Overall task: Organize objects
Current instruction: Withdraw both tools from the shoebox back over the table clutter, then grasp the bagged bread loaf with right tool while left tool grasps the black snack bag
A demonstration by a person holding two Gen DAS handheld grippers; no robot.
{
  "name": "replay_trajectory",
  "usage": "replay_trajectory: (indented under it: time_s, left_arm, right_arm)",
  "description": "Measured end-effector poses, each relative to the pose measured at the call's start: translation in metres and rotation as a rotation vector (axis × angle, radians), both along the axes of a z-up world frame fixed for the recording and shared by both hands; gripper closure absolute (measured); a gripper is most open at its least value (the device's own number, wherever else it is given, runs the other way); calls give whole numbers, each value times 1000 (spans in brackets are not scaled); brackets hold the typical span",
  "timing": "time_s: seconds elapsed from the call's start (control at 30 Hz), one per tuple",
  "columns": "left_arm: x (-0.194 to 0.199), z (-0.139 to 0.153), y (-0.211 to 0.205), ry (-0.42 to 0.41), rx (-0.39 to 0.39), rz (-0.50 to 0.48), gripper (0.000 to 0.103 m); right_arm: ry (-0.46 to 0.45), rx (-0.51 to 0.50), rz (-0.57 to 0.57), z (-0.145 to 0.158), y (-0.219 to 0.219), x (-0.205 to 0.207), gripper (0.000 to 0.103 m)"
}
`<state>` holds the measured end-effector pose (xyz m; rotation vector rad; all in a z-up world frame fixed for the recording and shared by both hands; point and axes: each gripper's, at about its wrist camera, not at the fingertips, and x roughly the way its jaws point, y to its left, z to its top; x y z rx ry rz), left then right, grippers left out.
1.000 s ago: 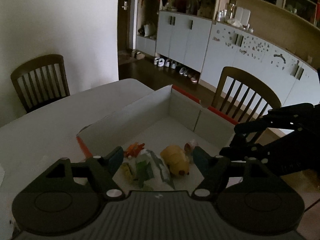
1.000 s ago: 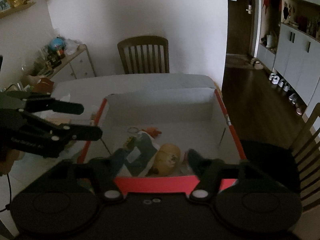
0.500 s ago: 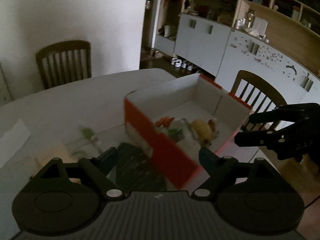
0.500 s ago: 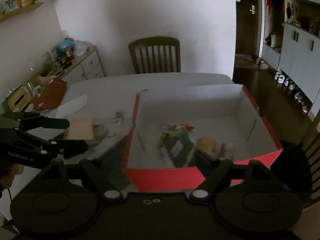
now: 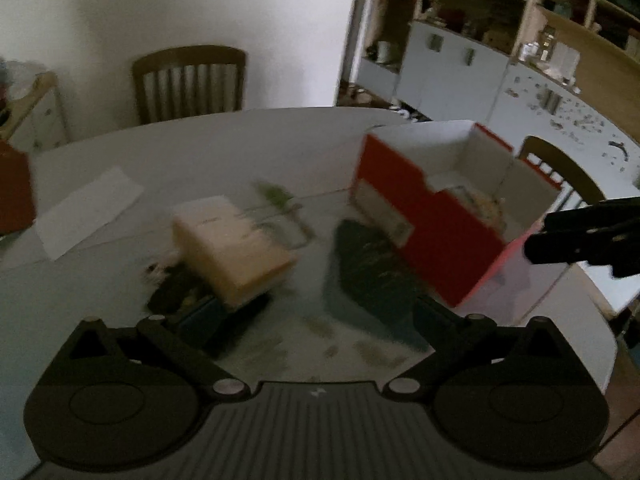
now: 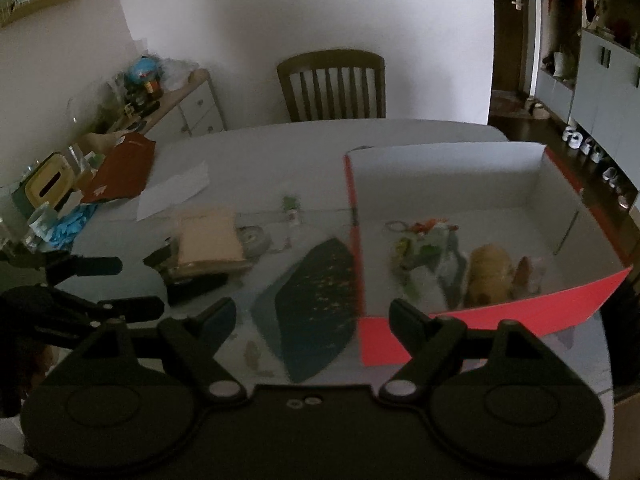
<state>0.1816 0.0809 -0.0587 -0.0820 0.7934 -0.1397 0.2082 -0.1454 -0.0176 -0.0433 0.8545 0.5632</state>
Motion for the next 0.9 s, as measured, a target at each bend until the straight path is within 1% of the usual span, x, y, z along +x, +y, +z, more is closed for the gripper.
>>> replay_trajectory:
  time_s: [0.07,0.23,0.4,0.53,0.7,0.83,0.9]
  left_arm:
    - [-6,-5,10,-6,7,24,0]
    - [-16,-19,34,17,2,24,0]
    - [-19,-28,52,-8,31,42,0]
    - [-11,-39,67,3,23,44,0]
    - [2,-54,79,12,92,58,0]
    - [12,-64,87,39,99,53,0]
    - [15,-67,87,38,109,38,0]
  right_arm:
    - [8,-2,-1,-2,8,-1,20]
    - [20,-6,4,-7,31,-1,20]
    - [19,-33,20,-13,63,5,20]
    - [24,-68,55,-23,90,15,20]
    - [22,-101,104,-32,125,28,19]
    - [16,-118,156,-37,152,38,19]
    - [19,-127,174,-39,162,43,19]
